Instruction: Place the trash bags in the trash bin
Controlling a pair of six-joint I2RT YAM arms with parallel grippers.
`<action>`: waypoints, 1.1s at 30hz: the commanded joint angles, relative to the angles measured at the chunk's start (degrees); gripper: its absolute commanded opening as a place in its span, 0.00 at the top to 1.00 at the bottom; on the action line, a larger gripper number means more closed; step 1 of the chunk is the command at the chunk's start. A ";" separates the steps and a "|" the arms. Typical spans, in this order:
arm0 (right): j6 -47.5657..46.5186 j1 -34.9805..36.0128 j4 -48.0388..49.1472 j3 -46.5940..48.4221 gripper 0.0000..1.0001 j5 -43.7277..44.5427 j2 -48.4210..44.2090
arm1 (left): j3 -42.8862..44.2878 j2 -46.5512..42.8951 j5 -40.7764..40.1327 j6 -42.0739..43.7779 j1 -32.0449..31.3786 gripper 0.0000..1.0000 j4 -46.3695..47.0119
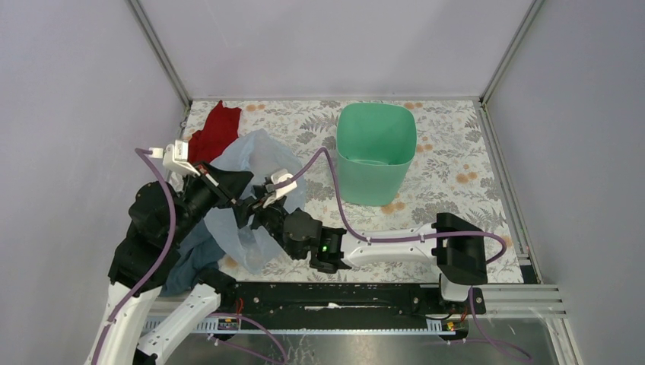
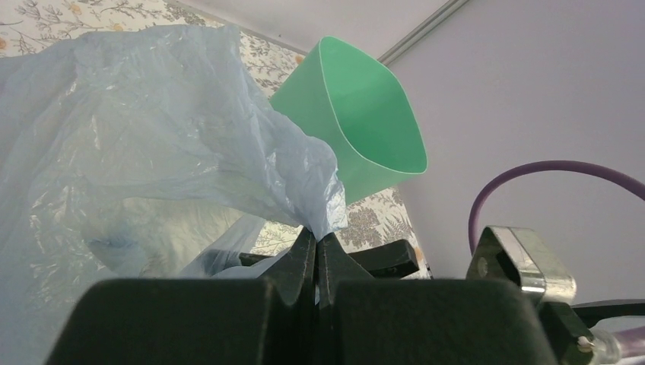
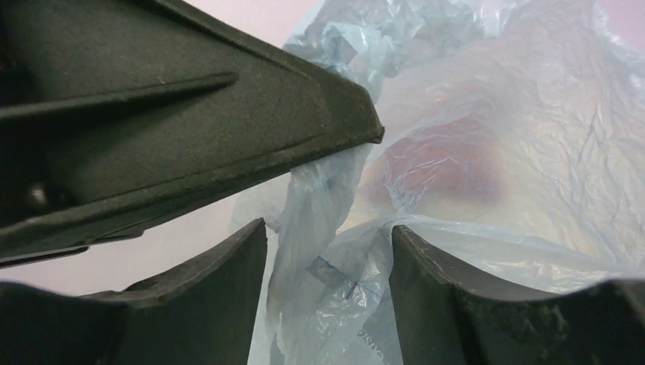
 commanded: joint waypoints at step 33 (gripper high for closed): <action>3.67 -34.31 -56.31 34.30 1.00 -26.64 -23.44 | 19.32 4.93 -8.58 15.19 -0.15 0.01 -5.65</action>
